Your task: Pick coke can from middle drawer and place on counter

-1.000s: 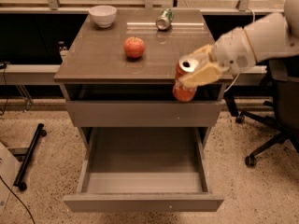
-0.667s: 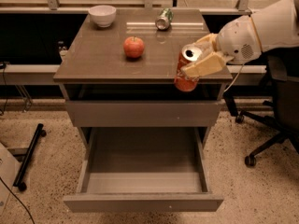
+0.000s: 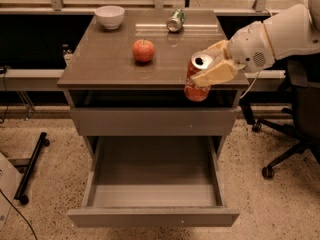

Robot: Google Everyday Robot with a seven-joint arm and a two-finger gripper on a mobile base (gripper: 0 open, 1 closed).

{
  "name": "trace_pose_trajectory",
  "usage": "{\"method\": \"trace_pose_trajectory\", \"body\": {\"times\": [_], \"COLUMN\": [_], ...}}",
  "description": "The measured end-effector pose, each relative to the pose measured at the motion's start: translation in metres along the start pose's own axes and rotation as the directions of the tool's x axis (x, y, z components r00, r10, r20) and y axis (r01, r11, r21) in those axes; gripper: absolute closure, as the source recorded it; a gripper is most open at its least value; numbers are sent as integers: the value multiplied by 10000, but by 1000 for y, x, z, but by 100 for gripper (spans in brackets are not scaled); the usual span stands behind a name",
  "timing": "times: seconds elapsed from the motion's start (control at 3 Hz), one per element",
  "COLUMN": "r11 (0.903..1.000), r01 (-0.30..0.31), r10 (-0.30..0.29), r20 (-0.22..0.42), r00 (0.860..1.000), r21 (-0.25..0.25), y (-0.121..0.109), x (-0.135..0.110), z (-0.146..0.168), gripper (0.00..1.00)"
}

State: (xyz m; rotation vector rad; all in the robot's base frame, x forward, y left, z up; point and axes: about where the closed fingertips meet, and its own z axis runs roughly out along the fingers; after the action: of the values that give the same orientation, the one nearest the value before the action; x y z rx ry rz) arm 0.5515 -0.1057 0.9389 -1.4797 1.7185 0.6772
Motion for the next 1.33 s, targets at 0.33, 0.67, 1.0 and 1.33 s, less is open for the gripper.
{"method": "trace_pose_trajectory", "body": {"times": [0.33, 0.67, 1.0, 1.33], "r11": [9974, 9814, 9614, 9440], "r01": [-20, -209, -757, -1374], "r10": [28, 219, 709, 1192], "r20": [-120, -32, 280, 783], "r00": [9999, 9998, 9971, 9898], "r21": [719, 1907, 2646, 2999], "y": [-18, -62, -98, -133], "x": [-13, -30, -28, -19], "z": [-5, -16, -21, -19], "gripper": [100, 100, 100, 100]}}
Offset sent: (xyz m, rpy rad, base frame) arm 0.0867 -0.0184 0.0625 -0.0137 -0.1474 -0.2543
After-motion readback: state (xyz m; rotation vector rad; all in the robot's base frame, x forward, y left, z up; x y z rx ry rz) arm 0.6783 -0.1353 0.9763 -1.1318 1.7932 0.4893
